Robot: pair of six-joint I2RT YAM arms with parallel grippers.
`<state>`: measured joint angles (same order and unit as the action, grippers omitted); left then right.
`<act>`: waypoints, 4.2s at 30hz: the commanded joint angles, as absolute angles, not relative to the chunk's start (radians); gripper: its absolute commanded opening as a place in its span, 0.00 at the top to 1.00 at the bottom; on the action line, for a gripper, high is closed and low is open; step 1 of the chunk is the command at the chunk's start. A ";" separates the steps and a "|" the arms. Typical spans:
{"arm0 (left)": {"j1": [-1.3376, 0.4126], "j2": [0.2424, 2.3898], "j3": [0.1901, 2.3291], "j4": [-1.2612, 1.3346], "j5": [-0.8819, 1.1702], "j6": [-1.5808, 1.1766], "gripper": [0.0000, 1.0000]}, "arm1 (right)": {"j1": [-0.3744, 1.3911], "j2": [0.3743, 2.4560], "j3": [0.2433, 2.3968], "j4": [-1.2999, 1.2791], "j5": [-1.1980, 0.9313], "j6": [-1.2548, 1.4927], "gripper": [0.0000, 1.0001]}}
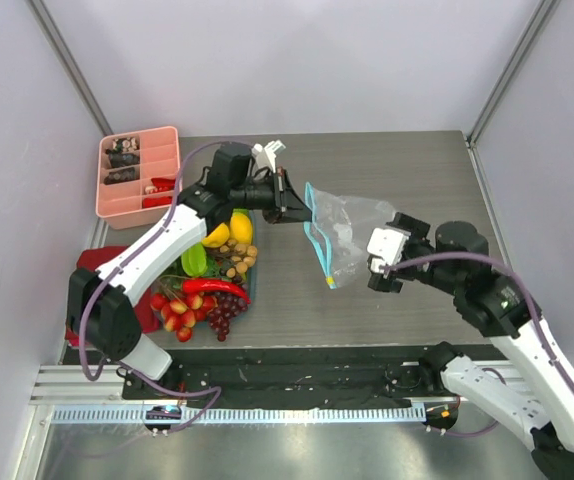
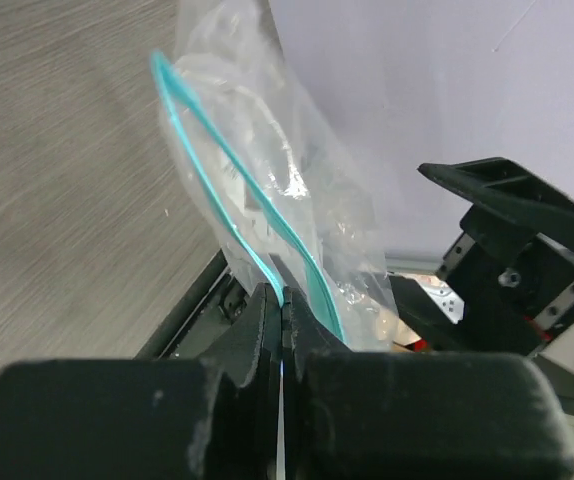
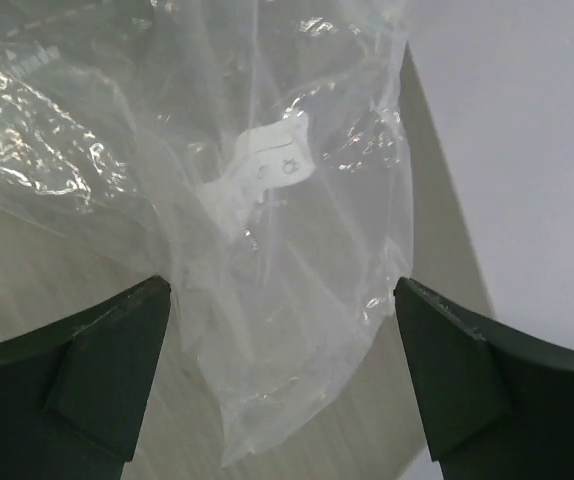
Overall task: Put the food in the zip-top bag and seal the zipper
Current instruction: Open the zipper of the food storage bag, then pick up the fake fruit from the bin.
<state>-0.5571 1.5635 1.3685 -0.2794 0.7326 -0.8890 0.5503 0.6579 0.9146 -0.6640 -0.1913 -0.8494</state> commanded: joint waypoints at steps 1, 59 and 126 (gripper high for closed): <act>-0.560 1.459 1.376 -0.339 0.700 -0.863 1.00 | 0.554 0.771 1.184 -0.854 -0.330 -0.499 0.01; -0.686 1.572 1.585 -0.459 0.407 -0.719 1.00 | 0.554 1.170 1.333 -0.669 -0.176 0.284 0.48; -0.216 1.454 1.482 -0.991 0.009 -0.340 0.00 | 0.509 1.337 1.397 -0.765 0.121 0.598 0.99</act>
